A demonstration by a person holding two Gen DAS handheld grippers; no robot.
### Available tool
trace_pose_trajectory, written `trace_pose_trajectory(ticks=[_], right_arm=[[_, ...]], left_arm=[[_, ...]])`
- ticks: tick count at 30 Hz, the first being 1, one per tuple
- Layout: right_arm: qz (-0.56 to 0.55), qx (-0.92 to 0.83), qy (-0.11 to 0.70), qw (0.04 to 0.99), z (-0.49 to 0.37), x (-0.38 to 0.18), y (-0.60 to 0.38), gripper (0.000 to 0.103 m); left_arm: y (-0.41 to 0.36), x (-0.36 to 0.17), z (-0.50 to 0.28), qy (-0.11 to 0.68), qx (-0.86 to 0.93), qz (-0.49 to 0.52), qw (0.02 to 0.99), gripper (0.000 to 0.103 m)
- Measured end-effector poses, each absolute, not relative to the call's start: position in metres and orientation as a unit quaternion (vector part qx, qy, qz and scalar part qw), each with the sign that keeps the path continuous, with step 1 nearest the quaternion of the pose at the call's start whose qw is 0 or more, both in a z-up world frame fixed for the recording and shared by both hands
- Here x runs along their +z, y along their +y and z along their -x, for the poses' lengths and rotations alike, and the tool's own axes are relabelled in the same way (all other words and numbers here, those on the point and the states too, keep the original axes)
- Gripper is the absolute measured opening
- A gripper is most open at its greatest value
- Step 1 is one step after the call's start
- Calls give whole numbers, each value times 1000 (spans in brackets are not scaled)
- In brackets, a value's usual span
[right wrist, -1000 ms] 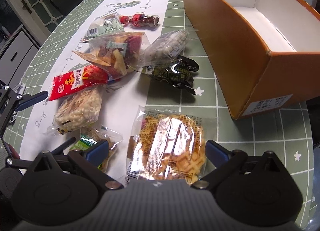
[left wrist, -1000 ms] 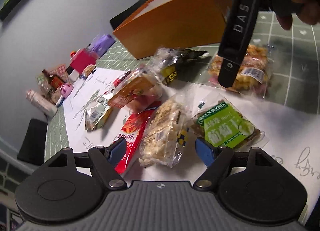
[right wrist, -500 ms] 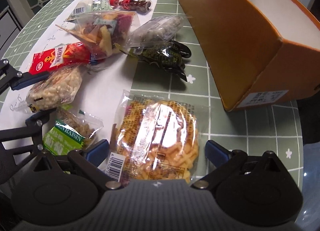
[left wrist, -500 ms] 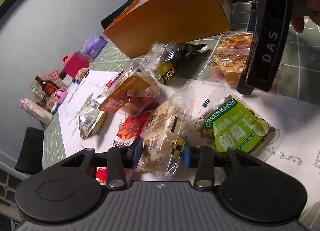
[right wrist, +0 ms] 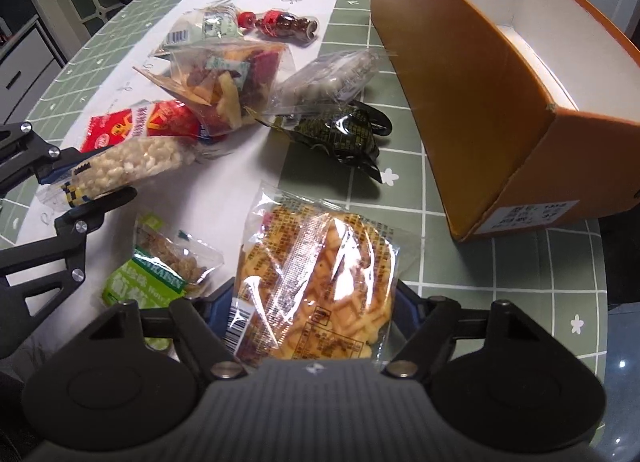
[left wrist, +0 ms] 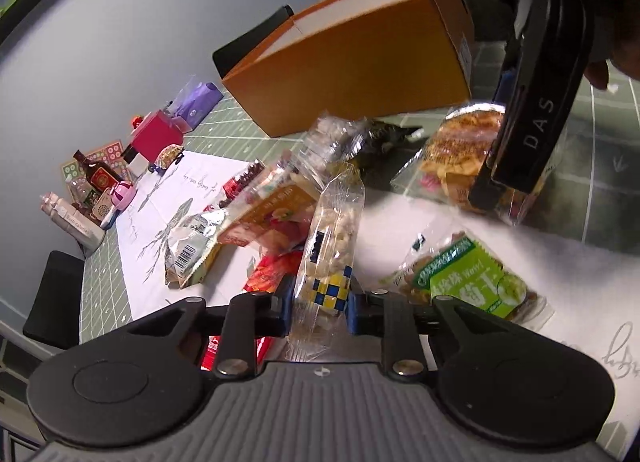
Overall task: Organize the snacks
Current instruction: 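Carry both bags into the orange box and open both tools to release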
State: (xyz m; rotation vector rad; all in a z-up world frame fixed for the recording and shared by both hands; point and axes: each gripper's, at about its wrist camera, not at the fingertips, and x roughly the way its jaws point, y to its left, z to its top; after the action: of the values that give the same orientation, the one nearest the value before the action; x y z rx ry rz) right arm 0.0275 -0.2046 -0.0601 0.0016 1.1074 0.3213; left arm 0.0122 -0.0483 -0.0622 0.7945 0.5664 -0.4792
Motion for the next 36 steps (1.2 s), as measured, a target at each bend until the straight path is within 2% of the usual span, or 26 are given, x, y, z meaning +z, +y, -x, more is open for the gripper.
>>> trace_pose_trajectory(ticks=[13,29,36], right_arm=[[26,214,451,866,-23,-1,-200,74],[43,232,345,908,-84,124,-249,74],[69,184,350,916,-94,107,-284,74]], left_arm=[[-31,-10,-22,276,-207,-262,901,26],[-49,70,-55,235,-198,-217,927,25],[-78,90,-72,228,-219,-189,930,25]])
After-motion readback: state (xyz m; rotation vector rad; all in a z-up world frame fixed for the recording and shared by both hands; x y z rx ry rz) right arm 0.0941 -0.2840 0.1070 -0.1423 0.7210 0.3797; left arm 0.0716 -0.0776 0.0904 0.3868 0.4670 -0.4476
